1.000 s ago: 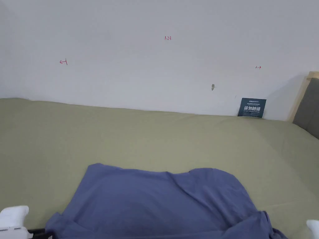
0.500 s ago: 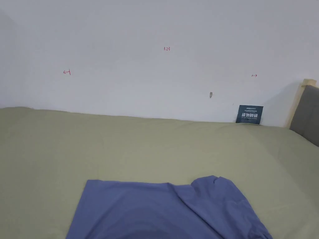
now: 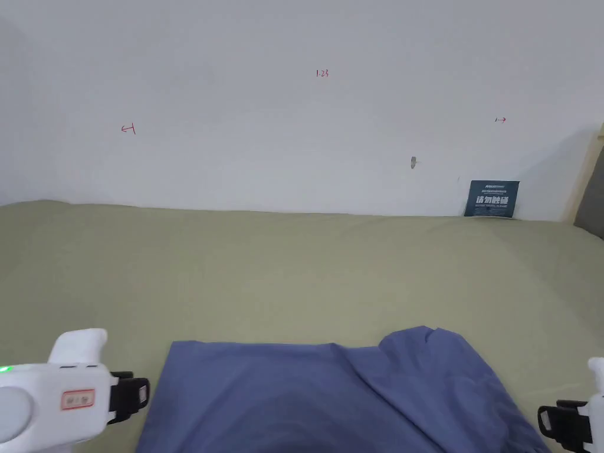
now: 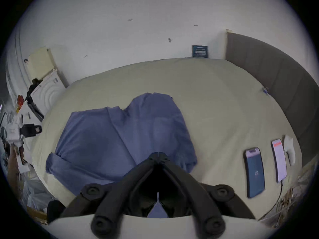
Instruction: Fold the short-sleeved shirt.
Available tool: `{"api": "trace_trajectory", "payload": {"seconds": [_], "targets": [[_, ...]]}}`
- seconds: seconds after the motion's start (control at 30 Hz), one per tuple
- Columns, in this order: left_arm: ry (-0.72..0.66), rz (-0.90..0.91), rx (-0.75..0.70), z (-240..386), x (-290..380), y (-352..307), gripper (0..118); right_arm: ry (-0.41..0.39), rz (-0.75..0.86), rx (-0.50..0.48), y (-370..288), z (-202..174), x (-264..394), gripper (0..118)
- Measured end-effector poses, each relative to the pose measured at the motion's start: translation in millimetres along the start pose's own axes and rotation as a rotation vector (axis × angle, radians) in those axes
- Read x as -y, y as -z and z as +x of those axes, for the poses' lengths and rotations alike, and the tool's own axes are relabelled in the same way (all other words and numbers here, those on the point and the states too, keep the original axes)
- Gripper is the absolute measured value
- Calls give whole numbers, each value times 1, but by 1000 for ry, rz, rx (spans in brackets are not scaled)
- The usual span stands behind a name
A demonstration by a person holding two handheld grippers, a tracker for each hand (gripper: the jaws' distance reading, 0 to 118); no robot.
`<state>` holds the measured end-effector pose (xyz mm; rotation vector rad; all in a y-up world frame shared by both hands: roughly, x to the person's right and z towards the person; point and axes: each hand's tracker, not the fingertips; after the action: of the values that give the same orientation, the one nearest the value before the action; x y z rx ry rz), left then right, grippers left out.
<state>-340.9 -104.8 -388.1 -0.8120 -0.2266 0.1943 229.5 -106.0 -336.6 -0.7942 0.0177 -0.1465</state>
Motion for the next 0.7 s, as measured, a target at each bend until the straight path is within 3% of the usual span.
{"api": "trace_trajectory", "payload": {"seconds": [0.17,0.2,0.23,0.27,0.3,0.33,0.47,0.53,0.57,0.6,0.63,0.67,0.7], "targets": [[-5,-83,-39,-7,-53,90,0,-35,-5,-3,39,-14,-32,0],[1,-91,-52,-9,-62,108,4,-41,-11,-5,44,-16,-36,0],[5,-112,-69,-13,-73,125,22,-45,-14,-4,51,-15,-41,0],[12,-129,-103,-17,-80,143,58,-46,-15,-1,56,-13,-45,0],[14,-160,-115,-21,-86,161,106,-52,-18,0,62,-10,-49,0],[4,-188,-131,-25,-88,177,118,-58,-23,3,67,-7,-53,0],[-76,-228,-91,-38,-89,215,105,-52,-44,28,91,13,-72,0],[-133,-226,-124,-40,-83,218,79,-59,-56,35,107,23,-84,7],[-126,-185,-187,-40,-80,213,57,-64,-77,27,119,28,-91,34],[-117,-144,-209,-40,-79,209,9,-68,-94,31,131,31,-98,92],[-95,-110,-244,-38,-76,197,2,-72,-131,21,148,35,-105,115],[-99,-116,-208,-43,-75,195,2,-66,-182,16,163,37,-109,116],[-153,-104,-85,-52,-73,191,2,-65,-216,26,179,39,-112,107]]}}
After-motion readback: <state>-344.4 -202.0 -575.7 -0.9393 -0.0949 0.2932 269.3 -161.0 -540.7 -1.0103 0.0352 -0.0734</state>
